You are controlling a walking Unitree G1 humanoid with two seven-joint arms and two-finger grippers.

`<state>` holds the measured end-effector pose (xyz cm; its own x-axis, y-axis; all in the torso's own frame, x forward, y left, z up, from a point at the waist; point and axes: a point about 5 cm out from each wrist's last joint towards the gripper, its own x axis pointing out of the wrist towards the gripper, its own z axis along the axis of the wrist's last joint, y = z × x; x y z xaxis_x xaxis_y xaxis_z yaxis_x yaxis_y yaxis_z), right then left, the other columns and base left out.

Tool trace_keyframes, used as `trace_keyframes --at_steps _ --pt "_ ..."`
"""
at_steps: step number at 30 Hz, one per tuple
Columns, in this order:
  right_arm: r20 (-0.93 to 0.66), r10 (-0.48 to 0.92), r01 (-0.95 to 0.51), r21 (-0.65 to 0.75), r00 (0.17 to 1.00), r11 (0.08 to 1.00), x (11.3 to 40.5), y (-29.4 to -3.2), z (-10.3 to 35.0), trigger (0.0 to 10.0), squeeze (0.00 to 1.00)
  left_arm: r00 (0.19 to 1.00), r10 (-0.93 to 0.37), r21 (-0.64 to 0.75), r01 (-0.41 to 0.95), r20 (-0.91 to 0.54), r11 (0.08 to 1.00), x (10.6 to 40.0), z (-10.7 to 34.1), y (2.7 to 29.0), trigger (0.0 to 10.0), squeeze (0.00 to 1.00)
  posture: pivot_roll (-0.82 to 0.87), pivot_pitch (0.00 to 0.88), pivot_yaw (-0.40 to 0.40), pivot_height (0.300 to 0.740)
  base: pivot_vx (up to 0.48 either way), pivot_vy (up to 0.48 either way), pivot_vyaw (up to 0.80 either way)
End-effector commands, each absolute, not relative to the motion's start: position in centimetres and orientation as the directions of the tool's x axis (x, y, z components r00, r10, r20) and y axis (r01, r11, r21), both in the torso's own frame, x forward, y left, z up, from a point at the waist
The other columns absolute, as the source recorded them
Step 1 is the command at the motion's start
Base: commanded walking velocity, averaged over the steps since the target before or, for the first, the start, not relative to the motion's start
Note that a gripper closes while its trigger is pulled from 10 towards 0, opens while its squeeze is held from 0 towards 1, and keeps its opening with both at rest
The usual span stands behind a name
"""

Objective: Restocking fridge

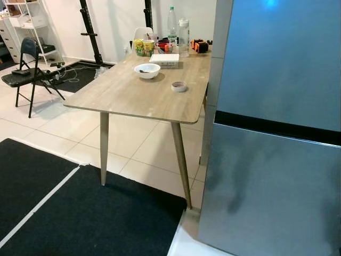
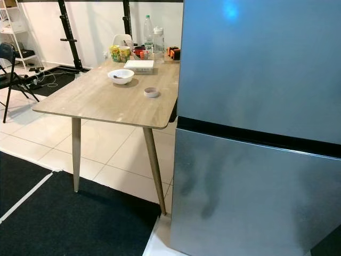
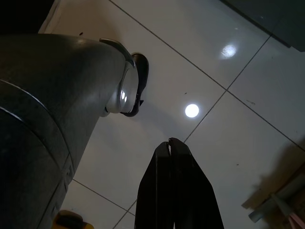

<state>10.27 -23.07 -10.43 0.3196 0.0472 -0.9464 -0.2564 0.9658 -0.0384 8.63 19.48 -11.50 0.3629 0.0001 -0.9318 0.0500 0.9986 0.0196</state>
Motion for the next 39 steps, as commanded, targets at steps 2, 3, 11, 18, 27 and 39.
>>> trace_keyframes --at_steps 2,3,11,18,27,39 --pt "-0.950 0.048 -0.275 -0.040 0.308 0.960 10.1 -22.9 -10.5 10.0 0.00 0.316 0.004 0.028 0.071 -0.949 0.997 7.4 -11.8 19.6 10.0 0.00 -0.07 0.000 -0.006 0.740 0.000 0.000 0.00" --pt "-0.953 0.048 -0.274 -0.038 0.300 0.961 9.9 -22.9 -10.6 10.0 0.00 0.317 0.007 0.031 0.069 -0.948 0.997 7.4 -11.8 19.6 10.0 0.00 -0.07 0.000 -0.006 0.740 0.000 0.000 0.00" --pt "-0.978 0.049 -0.302 -0.015 0.203 0.953 8.8 -23.1 -10.8 10.0 0.00 0.348 0.050 0.079 0.072 -0.936 0.994 8.1 -11.6 20.1 10.0 0.00 -0.07 0.000 -0.004 0.740 0.000 0.000 0.58" --pt "-0.977 0.047 -0.297 -0.018 0.210 0.955 9.0 -23.1 -10.8 10.0 0.00 0.336 0.041 0.065 0.062 -0.941 0.996 8.2 -11.6 19.8 10.0 0.00 -0.08 0.000 -0.004 0.740 0.000 0.000 0.77" --pt "-0.981 0.046 -0.309 -0.015 0.191 0.951 8.6 -23.1 -10.9 10.0 0.00 0.348 0.033 0.029 -0.015 -0.937 0.999 8.5 -11.6 19.7 10.0 0.00 -0.08 0.000 -0.007 0.740 0.000 0.000 0.77" --pt "-0.980 0.049 -0.308 -0.013 0.192 0.951 8.7 -23.1 -10.9 10.0 0.00 0.351 0.020 0.011 -0.025 -0.936 1.000 8.7 -11.5 19.7 10.0 0.00 -0.08 0.000 -0.007 0.740 0.000 0.000 0.77"
